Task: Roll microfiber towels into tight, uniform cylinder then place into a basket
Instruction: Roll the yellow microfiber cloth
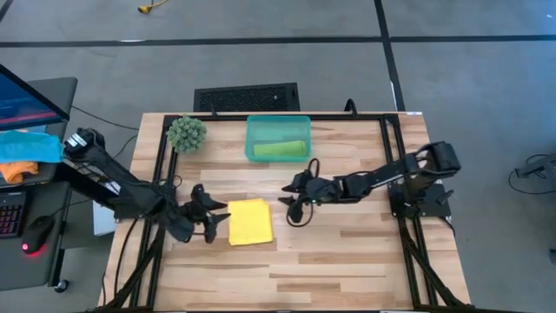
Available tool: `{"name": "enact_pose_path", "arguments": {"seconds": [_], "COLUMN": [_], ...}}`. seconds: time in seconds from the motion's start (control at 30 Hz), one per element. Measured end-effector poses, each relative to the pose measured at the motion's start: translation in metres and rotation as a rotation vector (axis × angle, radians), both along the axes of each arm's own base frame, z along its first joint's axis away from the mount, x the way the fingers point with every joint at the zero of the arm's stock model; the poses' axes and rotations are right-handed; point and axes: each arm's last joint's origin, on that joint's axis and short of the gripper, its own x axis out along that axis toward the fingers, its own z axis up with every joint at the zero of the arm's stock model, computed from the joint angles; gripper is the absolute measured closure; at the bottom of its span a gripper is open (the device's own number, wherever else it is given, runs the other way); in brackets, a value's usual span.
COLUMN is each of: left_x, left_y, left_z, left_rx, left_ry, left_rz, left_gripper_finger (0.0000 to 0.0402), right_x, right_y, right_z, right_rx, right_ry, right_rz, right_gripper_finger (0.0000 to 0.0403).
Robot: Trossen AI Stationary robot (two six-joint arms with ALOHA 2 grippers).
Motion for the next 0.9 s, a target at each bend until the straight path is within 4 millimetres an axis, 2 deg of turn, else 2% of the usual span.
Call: {"name": "enact_pose_path", "arguments": {"seconds": [0.13, 0.3, 0.57, 0.8, 0.9], "left_x": [0.005, 0.007, 0.002, 0.007, 0.008], "left_y": [0.002, 0.008, 0.025, 0.028, 0.029], "left_z": [-0.016, -0.035, -0.057, -0.067, -0.070], "left_rx": [-0.060, -0.069, -0.151, -0.225, -0.234], "left_ry": [0.077, 0.141, 0.149, 0.105, 0.092], "left_rz": [0.021, 0.084, 0.234, 0.218, 0.215], "left_gripper_finger": [0.0216, 0.0208, 0.0207, 0.0207, 0.0207], "right_x": [0.018, 0.030, 0.032, 0.031, 0.038], "right_y": [-0.002, -0.006, -0.018, -0.022, -0.020], "right_z": [-0.010, -0.013, -0.018, -0.034, -0.036], "right_rx": [0.039, 0.068, 0.135, 0.179, 0.183], "right_ry": [0.024, 0.033, 0.039, 0.103, 0.059], "right_rz": [0.042, 0.058, -0.009, -0.045, -0.036], "right_gripper_finger": [0.0160, 0.0158, 0.0158, 0.0158, 0.0158]}}
